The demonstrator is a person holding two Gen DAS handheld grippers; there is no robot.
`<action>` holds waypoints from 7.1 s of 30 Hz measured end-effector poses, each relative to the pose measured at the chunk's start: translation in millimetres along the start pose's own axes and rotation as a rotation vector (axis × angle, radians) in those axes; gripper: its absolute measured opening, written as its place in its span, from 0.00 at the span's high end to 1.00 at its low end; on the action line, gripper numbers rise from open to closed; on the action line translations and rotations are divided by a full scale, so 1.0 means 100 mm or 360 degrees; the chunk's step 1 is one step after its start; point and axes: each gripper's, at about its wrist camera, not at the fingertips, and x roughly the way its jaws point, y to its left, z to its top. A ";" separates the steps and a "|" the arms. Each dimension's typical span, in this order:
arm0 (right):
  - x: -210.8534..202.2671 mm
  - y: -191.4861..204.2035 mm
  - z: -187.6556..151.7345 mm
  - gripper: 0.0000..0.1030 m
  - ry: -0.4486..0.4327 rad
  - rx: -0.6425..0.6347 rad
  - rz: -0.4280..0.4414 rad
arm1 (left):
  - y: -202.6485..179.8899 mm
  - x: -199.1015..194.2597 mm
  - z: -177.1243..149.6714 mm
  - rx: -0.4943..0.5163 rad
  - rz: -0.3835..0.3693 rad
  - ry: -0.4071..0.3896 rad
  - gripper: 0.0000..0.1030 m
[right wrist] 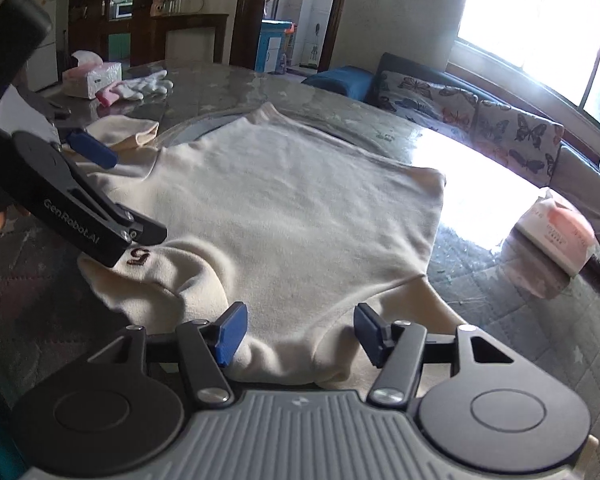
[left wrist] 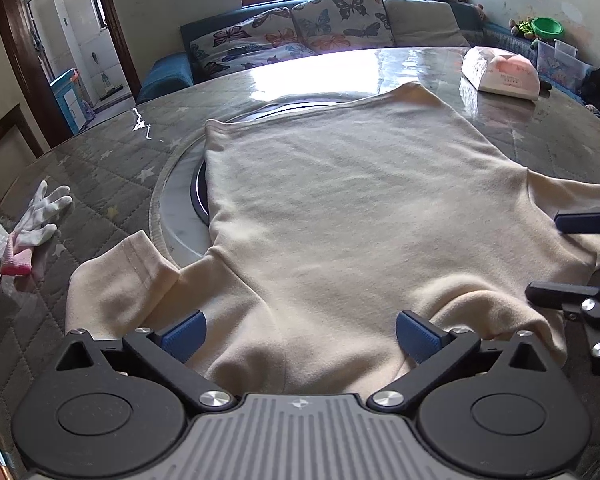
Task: Fold clothes
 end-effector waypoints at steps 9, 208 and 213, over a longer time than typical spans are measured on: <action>-0.07 -0.11 -0.10 0.39 0.0031 0.0055 -0.0002 | 0.00 0.01 0.00 -0.0007 0.0002 0.0013 0.00; -0.29 -2.12 -1.01 0.44 0.0023 0.1106 -0.0661 | -0.43 -0.15 0.22 0.0043 -0.0449 -0.0208 0.00; -0.32 -2.08 -0.98 0.72 -0.0003 0.1113 -0.0621 | -0.48 -0.14 0.22 0.0055 -0.0447 -0.0200 0.00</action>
